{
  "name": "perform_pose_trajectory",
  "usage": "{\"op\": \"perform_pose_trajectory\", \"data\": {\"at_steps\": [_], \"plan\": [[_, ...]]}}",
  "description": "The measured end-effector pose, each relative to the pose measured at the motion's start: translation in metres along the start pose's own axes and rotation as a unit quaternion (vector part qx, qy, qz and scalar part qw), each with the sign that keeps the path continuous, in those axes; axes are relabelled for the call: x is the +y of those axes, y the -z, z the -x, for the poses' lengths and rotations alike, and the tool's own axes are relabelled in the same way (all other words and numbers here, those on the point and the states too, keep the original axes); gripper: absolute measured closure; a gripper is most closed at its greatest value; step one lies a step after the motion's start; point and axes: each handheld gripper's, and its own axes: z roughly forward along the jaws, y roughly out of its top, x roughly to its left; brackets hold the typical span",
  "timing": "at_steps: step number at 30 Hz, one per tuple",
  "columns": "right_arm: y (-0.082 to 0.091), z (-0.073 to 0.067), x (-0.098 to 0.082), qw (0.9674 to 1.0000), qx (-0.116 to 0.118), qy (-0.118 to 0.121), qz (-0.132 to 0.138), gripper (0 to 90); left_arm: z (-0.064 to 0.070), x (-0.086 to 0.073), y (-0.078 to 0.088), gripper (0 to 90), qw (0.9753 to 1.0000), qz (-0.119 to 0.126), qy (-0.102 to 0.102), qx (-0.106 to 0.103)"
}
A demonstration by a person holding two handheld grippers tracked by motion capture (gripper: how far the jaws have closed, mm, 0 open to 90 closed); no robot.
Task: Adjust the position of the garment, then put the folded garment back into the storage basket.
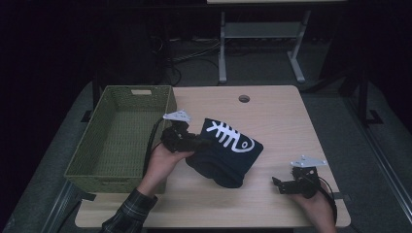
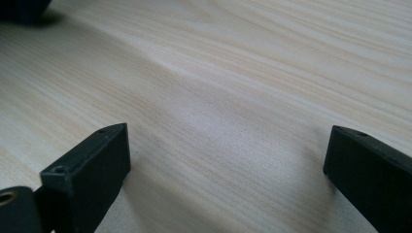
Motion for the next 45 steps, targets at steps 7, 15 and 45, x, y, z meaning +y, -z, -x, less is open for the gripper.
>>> {"op": "perform_pose_trajectory", "data": {"at_steps": [7, 15, 45], "plan": [[0.000, 0.000, 0.000, 1.0000, 0.000, 0.000, 0.000, 2.8, -0.010, 0.001, 0.022, 71.3, 0.9997, 0.021, 0.009, 0.010], [0.000, 0.000, 0.000, 1.0000, 0.000, 0.000, 0.000, 2.8, -0.015, 0.003, 0.045, 71.4, 0.9990, 0.039, 0.012, 0.016], [0.000, 0.000, 0.000, 1.0000, -0.002, -0.002, 0.001, 2.8, -0.040, 0.017, 0.151, 71.3, 0.9944, 0.062, 0.037, 0.077]]}}
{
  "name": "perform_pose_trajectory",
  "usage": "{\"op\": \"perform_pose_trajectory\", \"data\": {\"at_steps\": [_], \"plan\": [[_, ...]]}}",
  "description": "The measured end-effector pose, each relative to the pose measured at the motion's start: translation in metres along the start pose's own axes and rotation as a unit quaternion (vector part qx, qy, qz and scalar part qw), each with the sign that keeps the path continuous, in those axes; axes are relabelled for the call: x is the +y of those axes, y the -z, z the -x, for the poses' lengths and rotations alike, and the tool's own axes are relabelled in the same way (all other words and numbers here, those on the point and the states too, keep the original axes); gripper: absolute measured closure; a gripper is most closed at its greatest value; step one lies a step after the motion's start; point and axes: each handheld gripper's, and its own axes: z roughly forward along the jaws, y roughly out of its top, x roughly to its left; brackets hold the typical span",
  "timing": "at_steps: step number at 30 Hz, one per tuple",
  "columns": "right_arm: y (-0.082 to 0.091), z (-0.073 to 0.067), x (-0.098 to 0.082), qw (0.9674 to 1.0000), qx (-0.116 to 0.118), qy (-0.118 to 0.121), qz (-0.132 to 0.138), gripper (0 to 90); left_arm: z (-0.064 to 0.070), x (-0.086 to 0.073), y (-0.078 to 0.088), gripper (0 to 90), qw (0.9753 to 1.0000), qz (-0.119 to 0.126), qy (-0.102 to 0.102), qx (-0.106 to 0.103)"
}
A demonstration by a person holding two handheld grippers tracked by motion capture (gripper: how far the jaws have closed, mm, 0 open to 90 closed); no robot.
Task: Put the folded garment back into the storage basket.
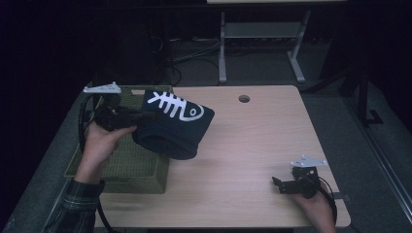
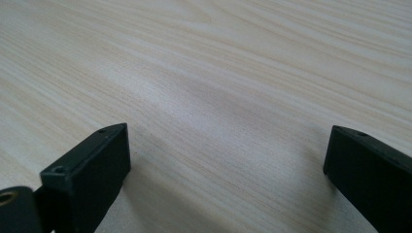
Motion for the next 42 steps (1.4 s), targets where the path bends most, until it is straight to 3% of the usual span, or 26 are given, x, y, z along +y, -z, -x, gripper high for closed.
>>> {"op": "perform_pose_trajectory", "data": {"at_steps": [17, 30, 42], "plan": [[0.000, 0.000, 0.000, 1.0000, -0.001, -0.002, 0.000, 2.8, -0.021, -0.003, 0.056, 71.3, 0.9988, 0.010, 0.013, 0.047], [0.000, 0.000, 0.000, 1.0000, -0.001, -0.002, 0.000, 2.8, -0.041, -0.019, 0.091, 71.4, 0.9953, 0.016, 0.039, 0.087], [0.000, 0.000, 0.000, 1.0000, -0.001, -0.003, -0.001, 2.8, -0.057, -0.055, 0.092, 71.4, 0.9937, 0.012, 0.082, 0.076]]}}
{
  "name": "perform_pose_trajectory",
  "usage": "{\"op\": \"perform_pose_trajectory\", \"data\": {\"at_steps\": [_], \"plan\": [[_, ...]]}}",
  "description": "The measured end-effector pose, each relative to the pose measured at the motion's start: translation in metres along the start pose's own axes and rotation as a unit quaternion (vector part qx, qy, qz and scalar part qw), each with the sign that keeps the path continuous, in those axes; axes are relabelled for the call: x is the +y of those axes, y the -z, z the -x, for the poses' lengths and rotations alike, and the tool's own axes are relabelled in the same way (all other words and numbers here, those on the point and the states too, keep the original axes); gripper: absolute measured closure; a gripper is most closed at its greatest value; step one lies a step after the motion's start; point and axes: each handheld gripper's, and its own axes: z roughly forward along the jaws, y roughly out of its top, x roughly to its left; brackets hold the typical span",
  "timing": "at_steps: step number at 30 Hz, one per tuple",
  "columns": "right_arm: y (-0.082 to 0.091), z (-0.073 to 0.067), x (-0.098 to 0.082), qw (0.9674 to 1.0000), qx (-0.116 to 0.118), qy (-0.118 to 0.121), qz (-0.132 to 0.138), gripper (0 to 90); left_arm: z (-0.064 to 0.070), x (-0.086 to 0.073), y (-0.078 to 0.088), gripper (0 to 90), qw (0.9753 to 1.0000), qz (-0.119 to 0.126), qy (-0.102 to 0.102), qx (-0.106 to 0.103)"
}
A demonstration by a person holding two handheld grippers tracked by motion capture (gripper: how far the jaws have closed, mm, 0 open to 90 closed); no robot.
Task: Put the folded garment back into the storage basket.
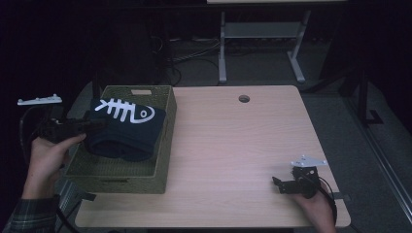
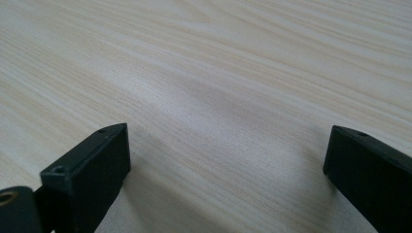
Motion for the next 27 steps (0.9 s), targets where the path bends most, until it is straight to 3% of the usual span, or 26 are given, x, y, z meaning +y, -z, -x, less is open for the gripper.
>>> {"op": "perform_pose_trajectory", "data": {"at_steps": [12, 20, 23, 27], "plan": [[0.000, 0.000, 0.000, 1.0000, -0.001, 0.000, 0.000, 2.8, -0.024, -0.034, -0.010, 71.4, 0.9988, -0.021, 0.043, 0.007], [0.000, 0.000, 0.000, 1.0000, -0.001, 0.000, 0.000, 2.8, -0.040, -0.046, -0.029, 71.3, 0.9965, -0.048, 0.068, 0.006], [0.000, 0.000, 0.000, 1.0000, -0.001, 0.001, 0.000, 2.8, -0.044, -0.047, -0.037, 71.3, 0.9956, -0.063, 0.069, 0.008], [0.000, 0.000, 0.000, 1.0000, -0.001, 0.001, 0.000, 2.8, -0.046, -0.048, -0.047, 70.9, 0.9942, -0.085, 0.056, 0.032]]}}
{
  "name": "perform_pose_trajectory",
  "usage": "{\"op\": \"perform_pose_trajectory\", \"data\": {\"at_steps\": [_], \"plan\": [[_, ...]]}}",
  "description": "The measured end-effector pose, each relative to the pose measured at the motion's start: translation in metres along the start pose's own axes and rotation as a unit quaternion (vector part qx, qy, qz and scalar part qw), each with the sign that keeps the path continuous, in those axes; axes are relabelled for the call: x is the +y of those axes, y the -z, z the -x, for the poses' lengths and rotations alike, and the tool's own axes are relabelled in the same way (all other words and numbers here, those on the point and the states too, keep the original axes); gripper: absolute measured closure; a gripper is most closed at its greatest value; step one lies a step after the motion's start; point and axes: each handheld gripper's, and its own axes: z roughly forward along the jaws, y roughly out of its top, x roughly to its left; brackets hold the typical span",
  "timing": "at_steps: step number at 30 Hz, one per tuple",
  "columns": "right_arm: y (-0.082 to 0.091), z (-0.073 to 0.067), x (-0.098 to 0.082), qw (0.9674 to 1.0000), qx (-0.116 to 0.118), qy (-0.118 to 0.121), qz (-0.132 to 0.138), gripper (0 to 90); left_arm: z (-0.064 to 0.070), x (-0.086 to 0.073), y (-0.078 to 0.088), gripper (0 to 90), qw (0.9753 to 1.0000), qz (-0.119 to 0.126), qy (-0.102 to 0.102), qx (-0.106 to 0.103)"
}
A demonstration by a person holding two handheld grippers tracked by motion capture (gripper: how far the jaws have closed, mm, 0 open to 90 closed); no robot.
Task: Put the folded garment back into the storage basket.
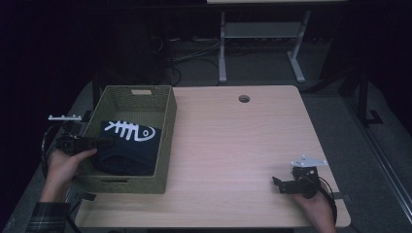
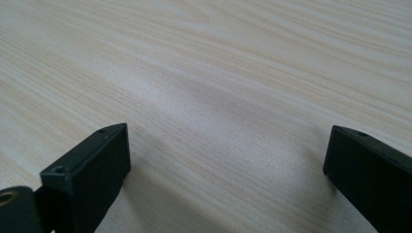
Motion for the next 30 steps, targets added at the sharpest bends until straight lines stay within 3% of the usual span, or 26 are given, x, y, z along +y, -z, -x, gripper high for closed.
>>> {"op": "perform_pose_trajectory", "data": {"at_steps": [11, 18, 24, 26, 30], "plan": [[0.000, 0.000, 0.000, 1.0000, 0.000, 0.000, 0.000, 2.8, -0.001, 0.001, -0.014, 64.7, 0.9976, -0.032, -0.021, 0.058], [0.000, 0.000, 0.000, 1.0000, 0.000, 0.000, 0.000, 2.8, 0.000, 0.002, -0.014, 50.5, 0.9936, -0.038, -0.037, 0.099], [0.000, 0.000, 0.000, 1.0000, 0.000, 0.000, 0.000, 2.8, 0.001, 0.003, -0.010, 38.2, 0.9901, -0.041, -0.039, 0.128], [0.000, 0.000, 0.000, 1.0000, 0.000, 0.000, 0.000, 2.8, 0.002, 0.003, -0.009, 32.5, 0.9870, -0.043, -0.044, 0.148], [0.000, 0.000, 0.000, 1.0000, 0.000, 0.000, 0.000, 2.8, 0.003, 0.004, -0.005, 24.6, 0.9846, -0.039, -0.050, 0.163]]}}
